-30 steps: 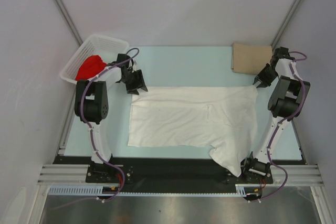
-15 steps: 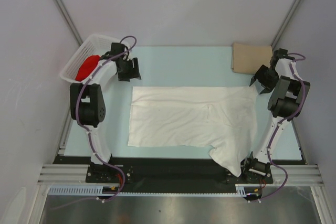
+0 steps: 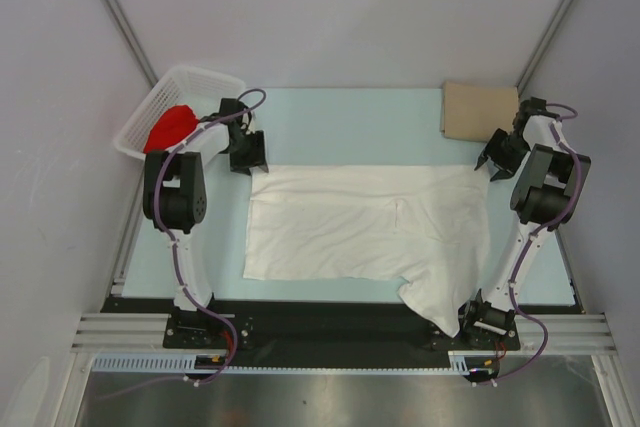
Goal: Fold and stack the t-shirts
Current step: Fold the tshirt
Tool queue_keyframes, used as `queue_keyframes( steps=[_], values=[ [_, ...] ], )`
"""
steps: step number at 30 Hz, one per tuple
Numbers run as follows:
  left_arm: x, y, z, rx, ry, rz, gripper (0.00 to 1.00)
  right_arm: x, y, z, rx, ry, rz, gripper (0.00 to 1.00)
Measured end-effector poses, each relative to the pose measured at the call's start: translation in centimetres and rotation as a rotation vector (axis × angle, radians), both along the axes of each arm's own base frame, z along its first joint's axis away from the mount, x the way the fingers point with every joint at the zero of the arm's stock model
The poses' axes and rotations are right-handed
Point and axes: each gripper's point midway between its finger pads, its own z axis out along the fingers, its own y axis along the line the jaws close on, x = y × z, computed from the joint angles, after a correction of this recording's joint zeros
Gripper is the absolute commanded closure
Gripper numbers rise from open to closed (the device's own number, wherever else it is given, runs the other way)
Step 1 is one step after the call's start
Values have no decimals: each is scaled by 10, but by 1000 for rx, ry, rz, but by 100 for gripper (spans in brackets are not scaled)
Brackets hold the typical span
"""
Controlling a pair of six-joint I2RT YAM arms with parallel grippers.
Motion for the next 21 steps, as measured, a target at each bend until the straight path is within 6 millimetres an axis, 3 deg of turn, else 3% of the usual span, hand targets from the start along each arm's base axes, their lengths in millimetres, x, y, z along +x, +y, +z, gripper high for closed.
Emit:
queue_keyframes(
  steps=[7,11,13,14,17,21],
  values=[
    [3,3,-1,-10,0,6,37,5,1,-4,14,-24,12,50],
    [5,5,1,1,-14,11,28,7,2,-3,21,-31,13,50],
    [7,6,1,6,-21,14,31,7,2,-3,28,-35,15,50],
    [7,7,1,7,-23,16,39,8,3,-3,31,-37,16,50],
    [7,7,1,4,-22,15,49,8,3,-3,34,-40,16,55],
    [5,3,-1,-20,-16,7,50,9,4,-3,40,-42,19,62]
  ],
)
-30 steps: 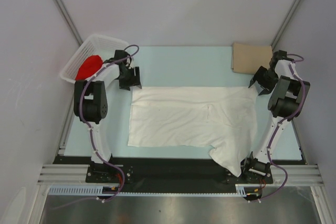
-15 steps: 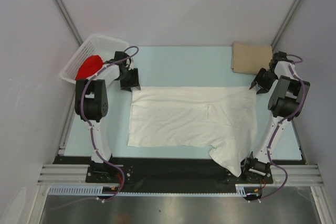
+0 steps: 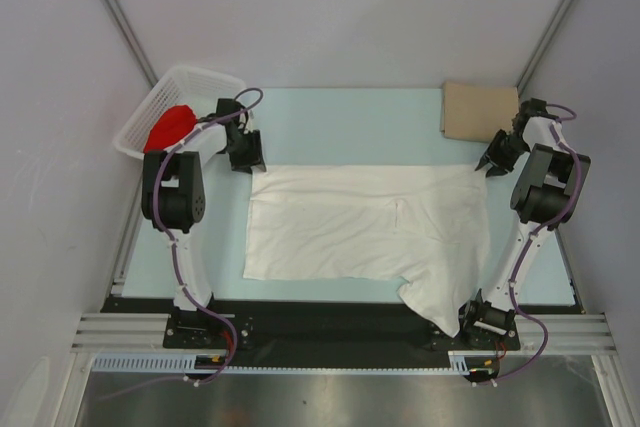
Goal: Fold and stack the t-shirts
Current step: Fold the tshirt
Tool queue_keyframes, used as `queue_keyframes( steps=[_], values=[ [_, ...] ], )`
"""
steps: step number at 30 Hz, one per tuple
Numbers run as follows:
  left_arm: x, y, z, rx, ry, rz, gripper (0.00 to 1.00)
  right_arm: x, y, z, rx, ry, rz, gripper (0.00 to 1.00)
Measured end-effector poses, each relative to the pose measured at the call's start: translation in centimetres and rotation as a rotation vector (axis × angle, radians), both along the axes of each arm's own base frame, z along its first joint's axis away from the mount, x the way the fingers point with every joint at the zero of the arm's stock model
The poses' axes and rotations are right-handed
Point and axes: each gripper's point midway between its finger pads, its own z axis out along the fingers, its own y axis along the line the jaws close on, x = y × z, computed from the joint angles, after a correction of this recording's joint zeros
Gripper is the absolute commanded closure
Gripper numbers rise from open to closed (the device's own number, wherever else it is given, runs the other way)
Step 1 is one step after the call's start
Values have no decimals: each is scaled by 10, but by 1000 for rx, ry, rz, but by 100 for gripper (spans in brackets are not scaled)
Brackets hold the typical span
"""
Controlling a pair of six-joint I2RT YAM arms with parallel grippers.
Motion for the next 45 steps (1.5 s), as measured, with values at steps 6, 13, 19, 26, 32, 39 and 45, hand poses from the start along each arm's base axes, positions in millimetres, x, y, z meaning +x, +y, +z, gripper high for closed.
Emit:
queue_keyframes(
  steps=[6,13,19,26,32,39,45],
  values=[
    [0,-9,-3,-66,1,-4,88,1,4,-2,20,-11,9,80],
    [4,-4,-4,-64,-4,26,100,2,7,-5,26,-5,-3,100],
    [24,20,7,68,-65,89,100,16,21,0,-6,-25,35,100],
    [57,52,41,171,-170,168,100,60,56,30,-43,-150,121,100],
    [85,69,68,206,-253,214,94,99,73,40,-27,-233,132,96],
    [83,68,62,223,-221,212,28,129,77,37,-42,-243,91,44],
    [58,61,67,228,-193,210,20,108,55,58,-151,-159,17,36]
  ],
)
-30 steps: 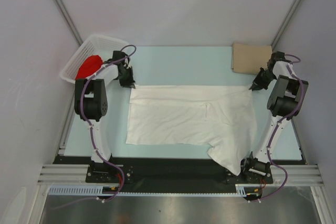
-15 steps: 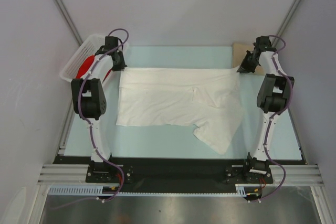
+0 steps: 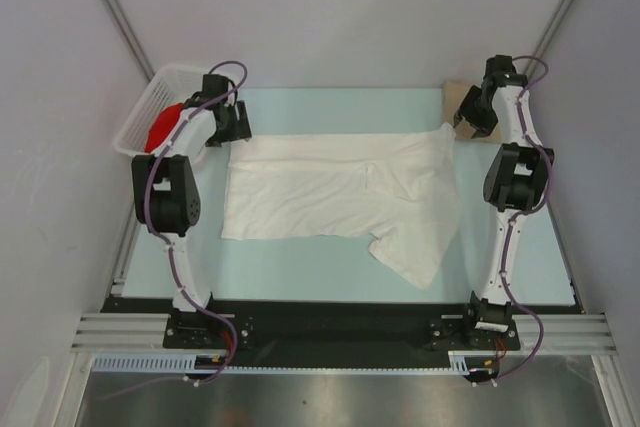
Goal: Fold and stack the t-shirts
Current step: Fold the tshirt
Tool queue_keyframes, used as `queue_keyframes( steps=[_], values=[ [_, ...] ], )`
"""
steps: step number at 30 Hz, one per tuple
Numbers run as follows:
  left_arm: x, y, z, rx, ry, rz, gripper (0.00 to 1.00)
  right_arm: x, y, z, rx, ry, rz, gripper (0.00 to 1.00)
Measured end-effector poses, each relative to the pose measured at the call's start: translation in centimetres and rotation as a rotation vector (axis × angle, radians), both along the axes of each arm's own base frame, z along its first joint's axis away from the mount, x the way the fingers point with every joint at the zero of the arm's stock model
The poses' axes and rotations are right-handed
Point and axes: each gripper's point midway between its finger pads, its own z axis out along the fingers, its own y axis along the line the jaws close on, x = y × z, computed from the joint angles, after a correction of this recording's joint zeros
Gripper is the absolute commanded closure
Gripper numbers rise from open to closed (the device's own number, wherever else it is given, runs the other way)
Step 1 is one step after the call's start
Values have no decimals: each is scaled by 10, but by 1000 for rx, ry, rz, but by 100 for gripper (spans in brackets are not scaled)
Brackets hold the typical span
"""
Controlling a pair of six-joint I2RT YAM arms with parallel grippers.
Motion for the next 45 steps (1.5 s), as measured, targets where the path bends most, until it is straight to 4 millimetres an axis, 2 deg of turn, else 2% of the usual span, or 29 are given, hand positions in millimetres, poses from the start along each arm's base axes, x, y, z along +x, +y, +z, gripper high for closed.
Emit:
queue_keyframes(
  steps=[2,4,7,9,12,17,19,22,25,30,33,36,39,43,45],
  values=[
    [-15,-4,6,-14,3,2,21,-21,-3,7,-24,42,-16,38],
    [-29,-11,15,-40,-2,-4,24,-53,-2,13,-27,101,-22,40],
    [-43,-28,25,-86,-16,-35,27,-119,13,18,13,192,-20,46],
    [-54,-47,27,-127,-13,-78,30,-151,24,20,48,210,-18,49],
    [-69,-68,21,-172,20,-134,35,-205,46,18,119,260,-9,54],
    [-114,-101,-3,-222,104,-212,41,-255,76,10,187,325,34,53],
    [-135,-110,-13,-249,138,-227,45,-276,94,2,219,344,73,51],
    [-167,-111,-22,-273,185,-216,51,-311,121,-7,250,388,138,48],
    [-197,-90,-24,-282,196,-144,51,-344,145,-11,287,411,200,44],
    [-228,-28,-29,-273,177,86,46,-375,158,-20,324,415,208,33],
    [-245,-3,-40,-278,191,225,46,-385,159,-24,345,407,174,32],
    [-259,6,-53,-298,226,324,47,-388,163,-17,393,367,148,32],
    [-267,6,-61,-319,247,380,46,-384,166,-8,426,322,142,33],
    [-267,3,-75,-350,272,434,49,-381,166,-7,445,306,131,35],
    [-261,2,-75,-371,260,448,51,-384,166,-9,451,315,120,36]
  ],
)
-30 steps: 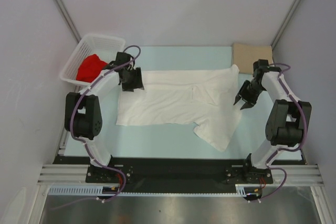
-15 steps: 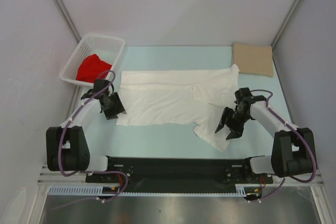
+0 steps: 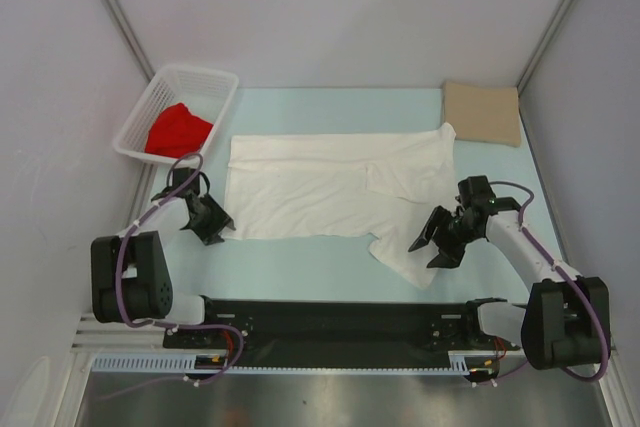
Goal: Fold and stack the t-shirts
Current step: Fold the tshirt
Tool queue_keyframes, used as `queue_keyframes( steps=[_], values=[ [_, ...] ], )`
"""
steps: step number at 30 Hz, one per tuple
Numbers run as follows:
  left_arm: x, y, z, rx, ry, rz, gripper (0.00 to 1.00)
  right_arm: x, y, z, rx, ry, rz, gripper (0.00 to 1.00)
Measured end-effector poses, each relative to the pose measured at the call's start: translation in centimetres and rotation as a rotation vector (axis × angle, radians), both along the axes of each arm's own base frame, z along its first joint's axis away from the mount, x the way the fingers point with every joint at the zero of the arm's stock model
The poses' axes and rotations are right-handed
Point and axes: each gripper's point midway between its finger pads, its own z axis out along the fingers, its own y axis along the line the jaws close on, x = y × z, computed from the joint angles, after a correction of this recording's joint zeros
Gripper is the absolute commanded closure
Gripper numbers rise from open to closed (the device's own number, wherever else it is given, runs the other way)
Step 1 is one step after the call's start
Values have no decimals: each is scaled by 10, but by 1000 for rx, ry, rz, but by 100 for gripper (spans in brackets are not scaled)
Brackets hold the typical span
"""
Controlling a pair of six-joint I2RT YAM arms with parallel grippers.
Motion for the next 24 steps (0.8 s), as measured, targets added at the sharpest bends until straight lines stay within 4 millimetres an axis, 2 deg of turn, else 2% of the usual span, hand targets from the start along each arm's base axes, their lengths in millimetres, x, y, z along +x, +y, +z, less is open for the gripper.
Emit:
queue_keyframes(
  steps=[4,9,14,15,18,22,24],
  values=[
    [10,-1,0,-18,-22,27,52,-7,-4,-8,-11,40,-30,43],
    [13,-1,0,-19,-31,37,55,-22,-15,-22,-53,103,-96,43],
    [12,0,-1,-16,-40,45,64,-32,-25,-33,-101,156,-159,43],
    [13,0,-1,-15,-41,47,69,-32,-30,-36,-119,162,-176,43],
    [12,1,-3,-12,-42,53,77,-28,-46,-41,-153,166,-259,43],
    [15,2,-3,-15,-50,53,82,-17,-58,-49,-173,153,-325,44],
    [16,2,-4,-20,-51,54,88,-8,-62,-54,-175,141,-338,50]
  ],
)
